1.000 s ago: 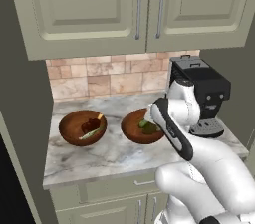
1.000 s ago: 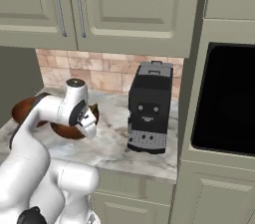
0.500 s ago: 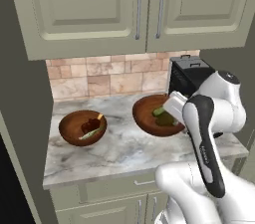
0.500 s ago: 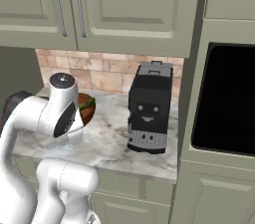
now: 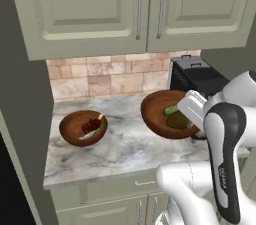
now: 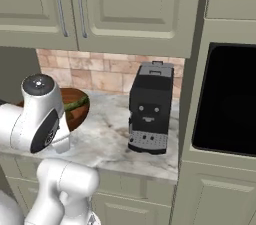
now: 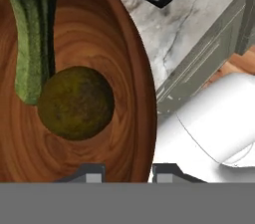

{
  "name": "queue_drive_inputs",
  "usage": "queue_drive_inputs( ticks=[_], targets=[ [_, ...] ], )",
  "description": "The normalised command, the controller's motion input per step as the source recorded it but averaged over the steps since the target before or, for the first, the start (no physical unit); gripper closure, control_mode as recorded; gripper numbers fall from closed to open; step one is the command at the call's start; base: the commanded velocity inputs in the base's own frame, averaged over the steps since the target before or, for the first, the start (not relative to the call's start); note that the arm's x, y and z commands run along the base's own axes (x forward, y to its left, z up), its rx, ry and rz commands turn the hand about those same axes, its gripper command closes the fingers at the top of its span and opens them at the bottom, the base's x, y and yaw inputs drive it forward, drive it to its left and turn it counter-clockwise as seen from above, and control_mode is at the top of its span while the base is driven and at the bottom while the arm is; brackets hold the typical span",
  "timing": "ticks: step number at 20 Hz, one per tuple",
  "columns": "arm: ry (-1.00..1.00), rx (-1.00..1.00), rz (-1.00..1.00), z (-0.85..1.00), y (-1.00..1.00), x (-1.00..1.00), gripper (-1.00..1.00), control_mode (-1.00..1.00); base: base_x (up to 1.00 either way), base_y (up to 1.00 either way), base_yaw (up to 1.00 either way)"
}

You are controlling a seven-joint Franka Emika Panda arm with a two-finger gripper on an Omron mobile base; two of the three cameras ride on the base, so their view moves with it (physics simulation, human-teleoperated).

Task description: Place the bowl with the avocado and squash on the second highest shelf of the fridge. Place the bowl with the fish and steak on the top shelf of the fridge.

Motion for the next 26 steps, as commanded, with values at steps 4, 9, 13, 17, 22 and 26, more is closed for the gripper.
queue_drive_inputs(
  ticks=[4,9,13,17,22,26],
  targets=[
    [0.0,0.0,0.0,0.0,0.0,0.0,1.0,1.0,-0.83,-0.42,0.13],
    [0.0,0.0,0.0,0.0,0.0,0.0,1.0,1.0,-1.0,-0.38,0.31],
    [0.0,0.0,0.0,0.0,0.0,0.0,1.0,1.0,-1.0,0.29,0.48],
    [0.0,0.0,0.0,0.0,0.0,0.0,1.0,1.0,-1.0,0.61,0.44],
    [0.0,0.0,0.0,0.0,0.0,0.0,1.0,1.0,-0.77,1.0,0.34],
    [0.0,0.0,0.0,0.0,0.0,0.0,1.0,1.0,-0.12,1.0,0.34]
  ],
)
